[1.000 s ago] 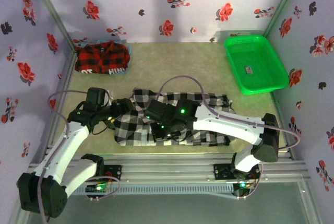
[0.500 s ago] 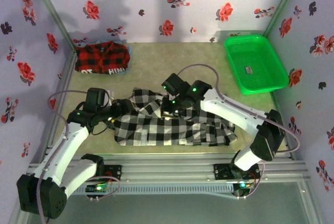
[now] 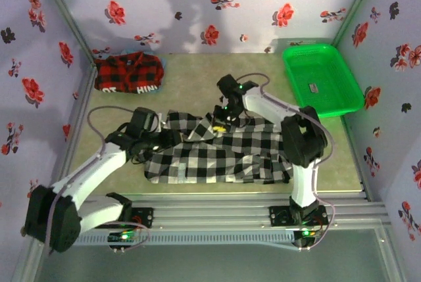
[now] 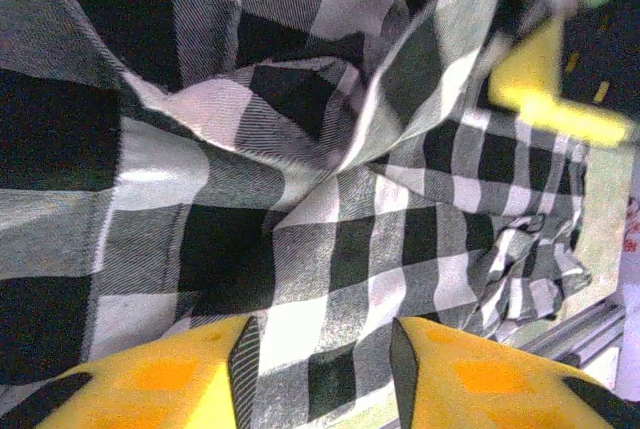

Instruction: Fold and stack the long sleeve shirts

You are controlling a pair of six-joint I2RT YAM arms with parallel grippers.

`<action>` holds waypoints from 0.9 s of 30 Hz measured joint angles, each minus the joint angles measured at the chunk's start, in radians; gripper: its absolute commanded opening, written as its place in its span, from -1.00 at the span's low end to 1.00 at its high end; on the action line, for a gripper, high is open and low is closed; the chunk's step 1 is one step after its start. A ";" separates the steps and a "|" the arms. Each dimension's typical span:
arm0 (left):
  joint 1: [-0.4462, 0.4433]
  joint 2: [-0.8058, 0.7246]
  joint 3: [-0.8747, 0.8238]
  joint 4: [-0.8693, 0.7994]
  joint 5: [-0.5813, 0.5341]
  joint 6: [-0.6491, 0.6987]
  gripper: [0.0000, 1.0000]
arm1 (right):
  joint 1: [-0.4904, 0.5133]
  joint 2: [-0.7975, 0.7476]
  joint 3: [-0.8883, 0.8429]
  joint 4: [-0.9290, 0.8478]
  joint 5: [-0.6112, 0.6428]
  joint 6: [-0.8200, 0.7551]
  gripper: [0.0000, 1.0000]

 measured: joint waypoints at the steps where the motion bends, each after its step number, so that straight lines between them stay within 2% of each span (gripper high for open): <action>1: -0.006 0.033 0.010 0.014 -0.005 -0.007 -0.22 | -0.024 0.038 0.055 -0.014 -0.011 -0.023 -0.69; 6: -0.010 0.163 0.068 0.079 -0.052 -0.053 -0.20 | -0.120 0.240 0.386 -0.112 -0.098 -0.134 -0.58; 10: -0.011 0.243 0.119 0.121 -0.085 -0.083 -0.20 | -0.169 0.413 0.657 -0.188 -0.166 -0.188 -0.38; 13: -0.010 0.325 0.186 0.134 -0.098 -0.096 -0.20 | -0.196 0.501 0.756 -0.218 -0.200 -0.201 -0.18; 16: -0.010 0.396 0.258 0.139 -0.099 -0.105 -0.20 | -0.222 0.542 0.780 -0.227 -0.196 -0.203 -0.03; 20: 0.003 0.473 0.344 0.140 -0.078 -0.109 -0.22 | -0.245 0.542 0.792 -0.240 -0.108 -0.251 0.28; 27: 0.018 0.607 0.409 0.134 -0.017 -0.108 -0.21 | -0.207 0.469 0.773 -0.254 0.146 -0.443 0.49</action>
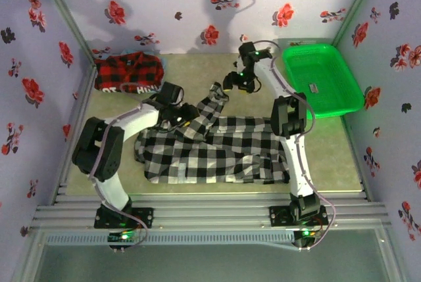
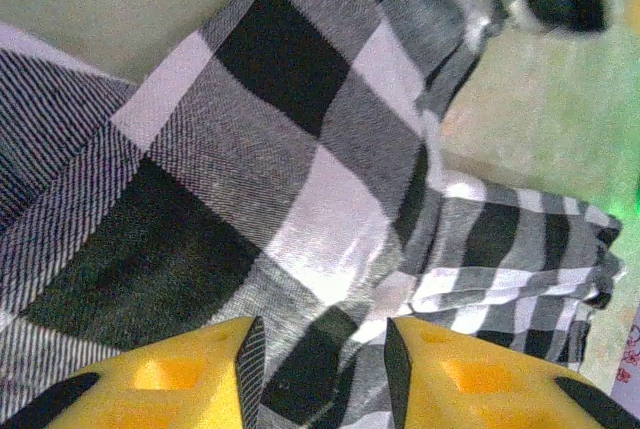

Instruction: Fold and stack the long sleeve shirts

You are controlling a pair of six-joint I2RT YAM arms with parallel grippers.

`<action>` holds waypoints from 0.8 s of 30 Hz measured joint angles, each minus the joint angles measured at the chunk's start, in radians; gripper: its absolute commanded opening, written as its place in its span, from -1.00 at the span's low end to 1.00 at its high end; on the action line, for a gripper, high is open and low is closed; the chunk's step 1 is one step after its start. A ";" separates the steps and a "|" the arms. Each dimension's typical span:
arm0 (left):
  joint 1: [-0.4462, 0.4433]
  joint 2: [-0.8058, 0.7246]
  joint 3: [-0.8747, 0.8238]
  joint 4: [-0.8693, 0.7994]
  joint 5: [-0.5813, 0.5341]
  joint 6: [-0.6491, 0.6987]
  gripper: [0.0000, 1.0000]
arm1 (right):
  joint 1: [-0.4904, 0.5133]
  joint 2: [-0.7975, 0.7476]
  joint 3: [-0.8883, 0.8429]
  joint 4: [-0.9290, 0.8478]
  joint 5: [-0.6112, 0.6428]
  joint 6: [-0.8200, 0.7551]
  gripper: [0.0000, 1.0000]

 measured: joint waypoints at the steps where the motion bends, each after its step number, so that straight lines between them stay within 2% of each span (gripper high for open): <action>1: 0.001 0.014 0.005 -0.004 0.007 0.000 -0.21 | 0.017 -0.017 -0.013 0.005 0.035 -0.025 0.49; 5: 0.005 0.045 0.041 -0.021 0.028 0.005 -0.20 | 0.084 -0.063 -0.048 0.053 0.097 -0.097 0.62; 10: 0.014 0.047 0.085 -0.020 0.042 0.015 -0.18 | 0.137 -0.082 -0.072 0.109 0.125 -0.185 0.64; 15: 0.037 0.023 0.077 -0.034 0.042 0.016 -0.10 | 0.116 -0.056 -0.048 0.117 0.164 -0.234 0.64; 24: 0.081 -0.152 0.005 -0.071 0.031 0.023 0.04 | 0.079 0.067 0.009 0.155 0.201 -0.264 0.57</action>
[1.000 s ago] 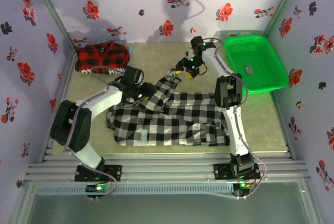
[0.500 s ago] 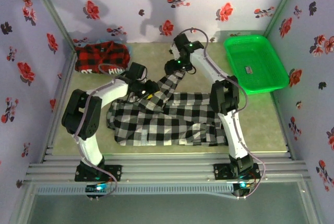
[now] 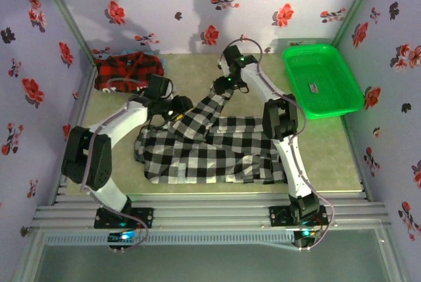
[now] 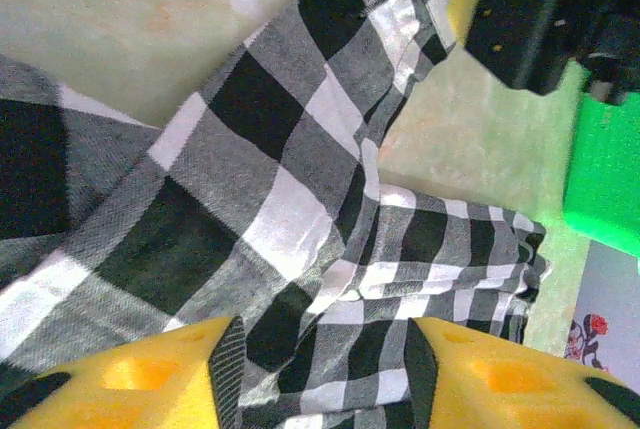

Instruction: Fold and stack the long sleeve shirts

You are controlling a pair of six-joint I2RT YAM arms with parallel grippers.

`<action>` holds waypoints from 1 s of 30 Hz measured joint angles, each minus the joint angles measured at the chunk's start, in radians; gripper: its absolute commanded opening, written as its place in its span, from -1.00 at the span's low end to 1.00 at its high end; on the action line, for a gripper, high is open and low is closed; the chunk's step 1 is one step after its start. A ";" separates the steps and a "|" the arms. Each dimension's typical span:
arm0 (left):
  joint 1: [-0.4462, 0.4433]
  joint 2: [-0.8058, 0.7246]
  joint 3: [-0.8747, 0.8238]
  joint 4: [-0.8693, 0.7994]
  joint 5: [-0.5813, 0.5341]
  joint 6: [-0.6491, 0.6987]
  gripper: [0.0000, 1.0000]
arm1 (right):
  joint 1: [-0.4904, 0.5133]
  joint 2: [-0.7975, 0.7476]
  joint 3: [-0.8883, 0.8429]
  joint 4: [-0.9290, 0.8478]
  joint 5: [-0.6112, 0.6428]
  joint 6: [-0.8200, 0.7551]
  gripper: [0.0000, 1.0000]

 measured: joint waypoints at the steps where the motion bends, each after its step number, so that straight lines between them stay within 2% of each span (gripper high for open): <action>1: 0.009 -0.015 -0.013 -0.001 -0.002 0.001 0.08 | 0.000 0.015 0.004 0.001 0.000 0.000 0.54; 3: 0.026 -0.040 -0.034 -0.006 -0.011 0.004 0.11 | -0.001 0.035 0.005 0.006 -0.001 0.000 0.43; 6: 0.051 -0.090 -0.063 -0.011 -0.032 0.018 0.24 | -0.002 0.048 0.007 0.011 0.002 0.005 0.10; 10: 0.090 -0.193 -0.098 -0.008 -0.061 0.043 0.47 | -0.007 0.050 0.011 0.023 -0.012 0.025 -0.64; 13: 0.127 -0.279 -0.121 0.002 -0.071 0.068 0.70 | -0.008 0.052 0.015 0.025 -0.015 0.051 -0.99; 17: 0.175 -0.371 -0.128 0.002 -0.086 0.105 0.90 | -0.008 0.050 0.039 0.027 -0.029 0.106 -1.00; 22: 0.204 -0.409 -0.128 -0.002 -0.095 0.149 0.92 | -0.005 -0.008 0.027 0.014 -0.095 0.200 -1.00; 30: 0.206 -0.328 -0.130 -0.012 -0.107 0.162 0.94 | 0.047 -0.378 -0.220 -0.009 -0.224 0.348 -1.00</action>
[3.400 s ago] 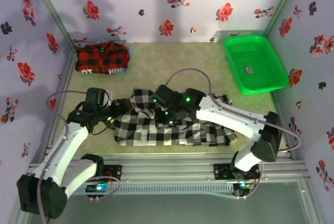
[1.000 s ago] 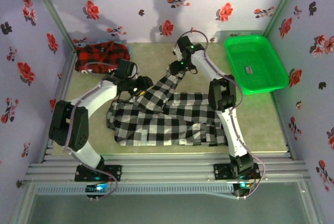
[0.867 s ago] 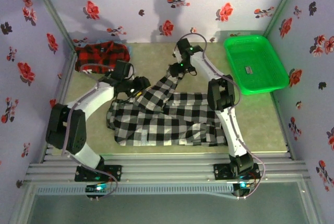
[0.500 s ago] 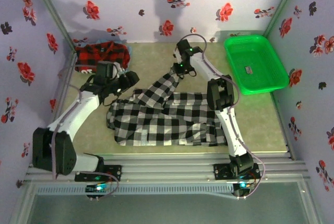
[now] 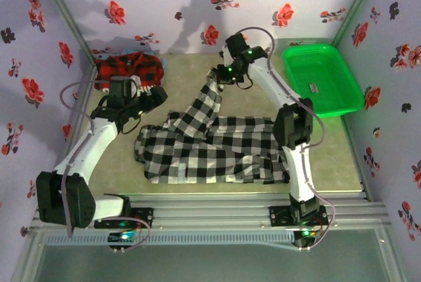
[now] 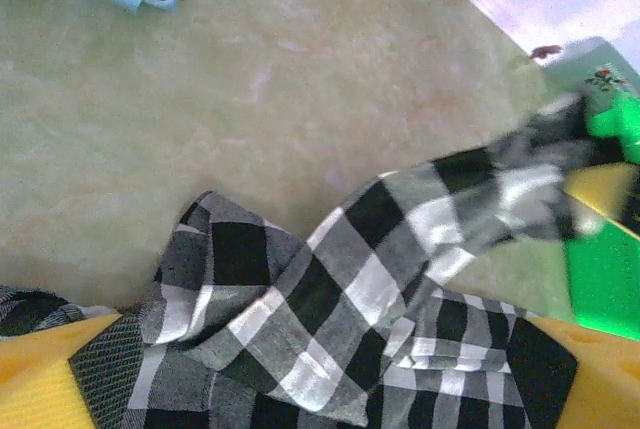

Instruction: Fold and stack the long sleeve shirts

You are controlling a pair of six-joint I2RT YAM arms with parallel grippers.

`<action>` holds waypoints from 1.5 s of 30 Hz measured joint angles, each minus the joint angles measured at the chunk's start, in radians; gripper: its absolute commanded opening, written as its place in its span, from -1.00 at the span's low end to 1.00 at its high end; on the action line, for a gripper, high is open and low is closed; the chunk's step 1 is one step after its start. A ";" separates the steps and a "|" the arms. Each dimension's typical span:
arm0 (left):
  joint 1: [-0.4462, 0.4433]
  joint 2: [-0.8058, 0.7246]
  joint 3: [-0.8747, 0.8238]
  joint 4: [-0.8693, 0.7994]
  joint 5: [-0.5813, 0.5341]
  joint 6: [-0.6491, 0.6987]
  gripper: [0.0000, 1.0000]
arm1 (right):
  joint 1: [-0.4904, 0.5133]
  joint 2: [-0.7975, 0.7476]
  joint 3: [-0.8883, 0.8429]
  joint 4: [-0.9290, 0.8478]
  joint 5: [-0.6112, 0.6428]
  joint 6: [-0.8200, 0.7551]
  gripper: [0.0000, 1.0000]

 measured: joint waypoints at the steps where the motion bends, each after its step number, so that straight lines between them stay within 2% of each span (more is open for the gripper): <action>1: 0.000 0.009 -0.001 0.002 0.000 0.000 0.94 | 0.009 -0.055 -0.039 0.000 -0.017 0.025 -1.00; 7: -0.013 0.076 -0.001 0.022 -0.005 0.000 0.95 | 0.031 -0.282 -0.241 0.013 -0.081 0.195 -1.00; 13: -0.079 0.166 0.021 0.032 -0.005 0.000 0.95 | 0.021 -0.435 -0.457 0.054 -0.091 0.354 -1.00; 23: -0.158 0.261 0.071 0.076 0.022 -0.003 0.96 | -0.023 -0.631 -0.679 0.101 -0.069 0.481 -1.00; 34: -0.247 0.321 0.084 0.134 0.051 -0.040 0.95 | -0.087 -0.735 -0.938 0.159 -0.028 0.515 -0.94; 38: -0.282 0.362 0.101 0.148 0.056 -0.058 0.96 | -0.100 -0.743 -0.988 0.172 -0.013 0.514 -0.93; 45: -0.291 0.392 0.126 0.157 0.058 -0.070 0.96 | -0.118 -0.763 -1.059 0.192 0.018 0.496 -0.91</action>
